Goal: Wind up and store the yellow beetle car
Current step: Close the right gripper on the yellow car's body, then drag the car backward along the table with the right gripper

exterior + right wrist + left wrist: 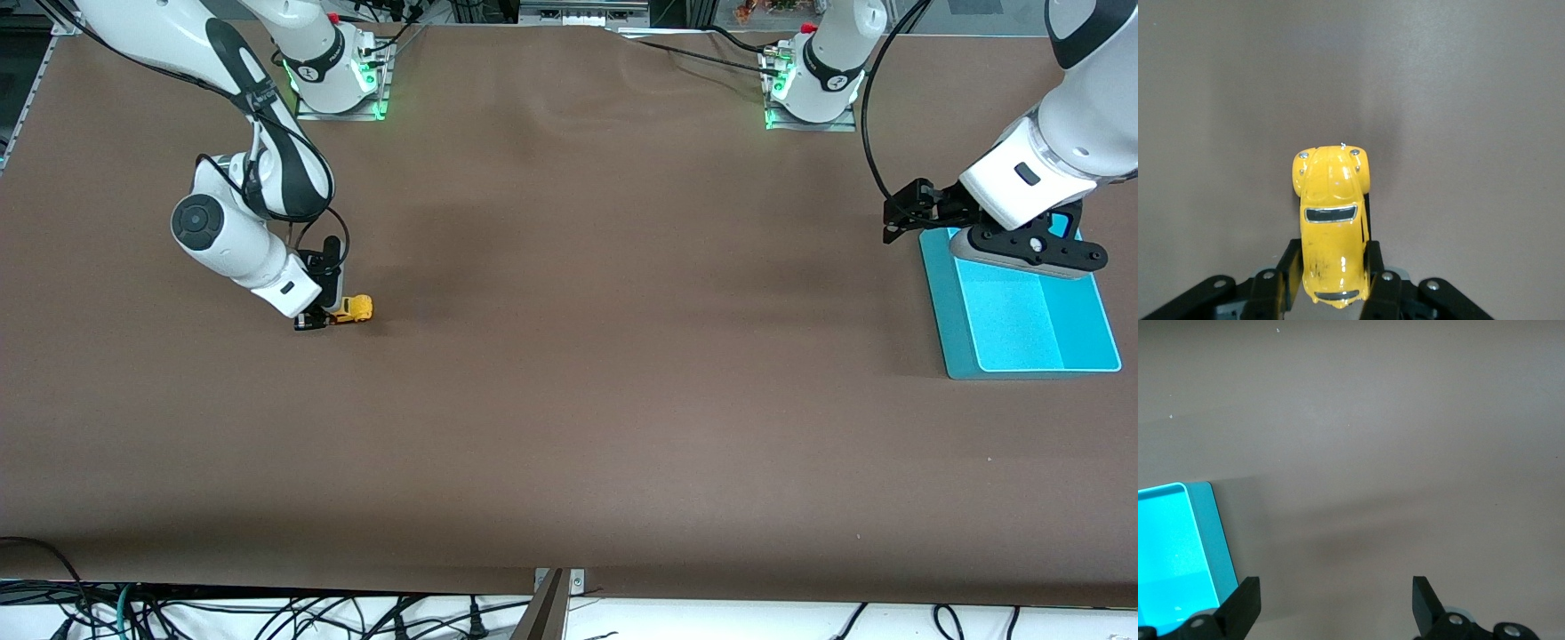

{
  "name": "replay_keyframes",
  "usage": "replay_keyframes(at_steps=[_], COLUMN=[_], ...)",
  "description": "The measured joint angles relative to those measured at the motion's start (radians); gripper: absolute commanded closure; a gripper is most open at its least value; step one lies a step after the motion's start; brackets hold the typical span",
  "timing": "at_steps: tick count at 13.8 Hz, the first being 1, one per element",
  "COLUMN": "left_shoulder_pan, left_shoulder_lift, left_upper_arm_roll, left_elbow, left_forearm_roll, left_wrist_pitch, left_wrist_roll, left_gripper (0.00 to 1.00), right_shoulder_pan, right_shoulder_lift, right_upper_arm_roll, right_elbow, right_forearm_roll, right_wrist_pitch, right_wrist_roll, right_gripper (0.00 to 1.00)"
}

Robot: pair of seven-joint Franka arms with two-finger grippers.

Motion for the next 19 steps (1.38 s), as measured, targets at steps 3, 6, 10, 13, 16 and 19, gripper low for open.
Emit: replay_keyframes(at_steps=[3,6,10,13,16,19], left_shoulder_pan=[0.0,0.0,-0.001,-0.001,-0.002,-0.002], left_shoulder_lift=[0.0,0.0,0.0,0.0,0.0,0.0], left_upper_arm_roll=[0.0,0.0,0.0,-0.001,-0.002,-0.002], left_elbow=[0.0,0.0,0.0,0.0,0.0,0.0], left_forearm_roll=[0.0,0.0,0.0,0.0,0.0,0.0], left_wrist_pitch=[0.0,0.0,0.0,0.0,0.0,0.0], left_wrist_roll=[0.0,0.0,0.0,0.0,0.0,0.0], left_gripper=[0.0,0.0,0.0,0.0,0.0,0.0], right_shoulder_pan=[-0.002,-0.007,-0.062,-0.101,-0.142,-0.212], right_shoulder_lift=[0.018,0.029,0.029,0.028,0.027,0.027], right_upper_arm_roll=[-0.001,-0.004,-0.005,-0.027,-0.079,-0.12], right_elbow=[-0.002,-0.002,-0.003,-0.004,-0.004,-0.003], right_forearm_roll=[0.0,0.0,0.0,0.0,0.004,0.006], right_wrist_pitch=[-0.001,0.001,0.001,0.004,0.014,0.02], right_wrist_roll=[0.0,-0.001,-0.052,-0.101,-0.192,-0.298], right_gripper=[0.94,0.94,0.94,0.94,0.94,0.94])
